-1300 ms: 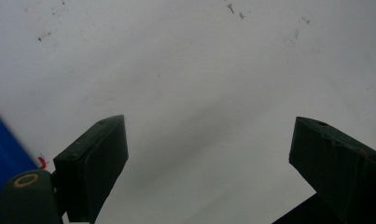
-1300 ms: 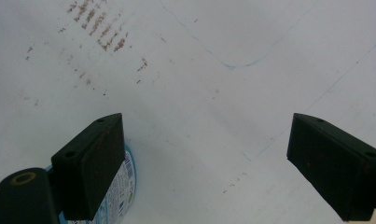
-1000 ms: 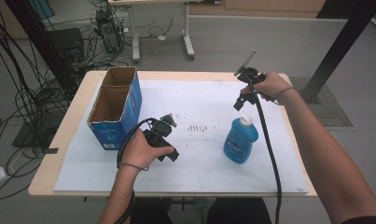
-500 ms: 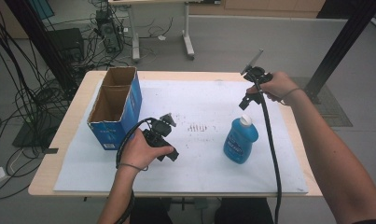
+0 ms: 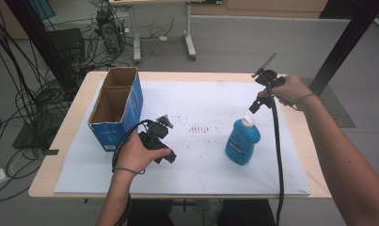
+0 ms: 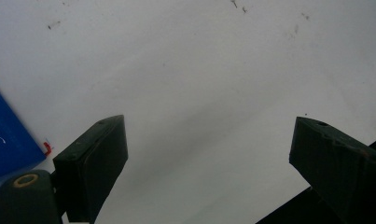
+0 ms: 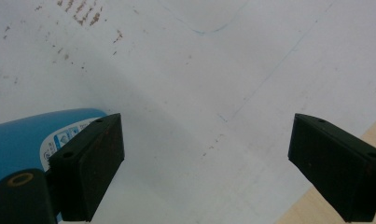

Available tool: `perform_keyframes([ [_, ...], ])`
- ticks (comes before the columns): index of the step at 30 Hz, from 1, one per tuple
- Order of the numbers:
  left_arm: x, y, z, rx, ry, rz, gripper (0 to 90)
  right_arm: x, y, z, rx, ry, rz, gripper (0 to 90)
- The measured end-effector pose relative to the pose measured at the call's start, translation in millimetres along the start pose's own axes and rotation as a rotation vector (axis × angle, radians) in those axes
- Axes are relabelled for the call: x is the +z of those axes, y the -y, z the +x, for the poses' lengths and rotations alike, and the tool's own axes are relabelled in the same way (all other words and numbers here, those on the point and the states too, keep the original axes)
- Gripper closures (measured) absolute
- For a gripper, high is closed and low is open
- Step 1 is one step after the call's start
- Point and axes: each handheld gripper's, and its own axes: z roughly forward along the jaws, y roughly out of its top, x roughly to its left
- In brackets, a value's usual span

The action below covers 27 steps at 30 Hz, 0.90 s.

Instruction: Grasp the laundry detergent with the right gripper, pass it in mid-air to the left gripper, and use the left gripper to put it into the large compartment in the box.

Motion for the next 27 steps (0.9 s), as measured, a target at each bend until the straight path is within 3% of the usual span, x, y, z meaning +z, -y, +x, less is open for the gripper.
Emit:
perform_keyframes([
  [10,-0.1,4.3,0.2,-0.003,-0.003,0.000,11.8,2.4,21.7,-2.0,0.026,-0.009,-0.021,10.0],
  [27,0.1,2.6,-4.1,0.002,-0.022,0.002,11.6,2.2,48.8,2.4,0.027,-0.001,-0.037,10.0],
])
